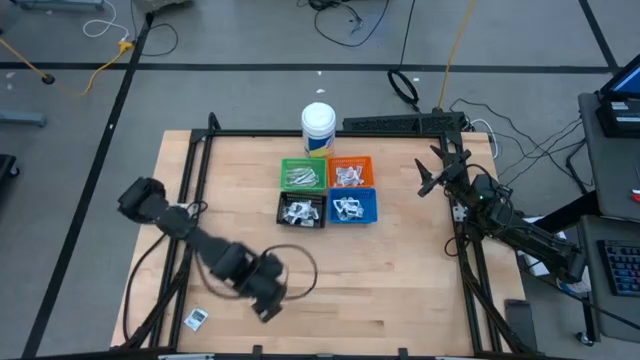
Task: Pick & Place First Aid Supplies
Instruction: Put the black towelette pack into the black basket
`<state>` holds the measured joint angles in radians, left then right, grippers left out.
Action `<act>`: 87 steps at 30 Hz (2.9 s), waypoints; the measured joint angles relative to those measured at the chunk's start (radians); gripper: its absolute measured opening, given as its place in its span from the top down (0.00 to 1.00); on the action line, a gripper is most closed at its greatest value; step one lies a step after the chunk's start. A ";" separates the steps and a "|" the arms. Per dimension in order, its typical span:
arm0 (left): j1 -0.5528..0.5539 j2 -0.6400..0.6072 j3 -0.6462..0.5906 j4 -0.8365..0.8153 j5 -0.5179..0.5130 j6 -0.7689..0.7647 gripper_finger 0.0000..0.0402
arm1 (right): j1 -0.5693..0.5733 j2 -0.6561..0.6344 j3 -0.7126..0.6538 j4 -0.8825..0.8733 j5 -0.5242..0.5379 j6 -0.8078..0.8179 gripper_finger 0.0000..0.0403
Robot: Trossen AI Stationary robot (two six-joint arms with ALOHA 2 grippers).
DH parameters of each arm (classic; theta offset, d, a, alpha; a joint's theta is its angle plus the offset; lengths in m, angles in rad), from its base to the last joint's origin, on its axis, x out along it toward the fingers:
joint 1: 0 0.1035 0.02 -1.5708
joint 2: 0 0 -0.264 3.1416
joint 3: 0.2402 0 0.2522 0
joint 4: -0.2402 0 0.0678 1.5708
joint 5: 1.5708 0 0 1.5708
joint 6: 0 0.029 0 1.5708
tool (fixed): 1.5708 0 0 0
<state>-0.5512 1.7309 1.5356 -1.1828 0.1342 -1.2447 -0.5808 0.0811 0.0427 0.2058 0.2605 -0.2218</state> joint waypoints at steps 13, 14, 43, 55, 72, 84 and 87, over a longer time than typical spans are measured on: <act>-0.315 0.000 0.000 -0.002 0.032 -0.366 0.33 | 0.000 0.000 0.000 0.000 0.000 0.000 0.31; -0.332 0.000 0.000 -0.002 0.039 -0.393 0.33 | 0.000 0.000 0.000 0.000 0.000 0.000 0.31; -0.443 -0.002 -0.633 0.474 0.321 -0.427 0.33 | 0.000 0.000 0.000 0.000 0.000 0.000 0.31; -0.429 -0.001 -0.668 0.585 0.374 -0.389 0.50 | 0.000 0.000 0.000 0.000 0.000 0.000 0.31; -0.235 -0.063 -0.664 0.499 0.281 -0.051 0.97 | 0.000 0.000 0.000 0.000 0.000 0.000 0.31; -0.030 -0.234 -0.659 0.345 0.283 0.401 0.99 | 0.000 0.000 0.000 0.000 0.000 0.000 0.31; 0.033 -0.250 -0.615 0.235 0.269 0.541 0.99 | 0.000 0.000 0.000 0.000 0.000 0.000 0.31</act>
<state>-0.5183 1.4811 0.9206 -0.9480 0.4034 -0.7040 -0.5808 0.0807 0.0428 0.2058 0.2605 -0.2218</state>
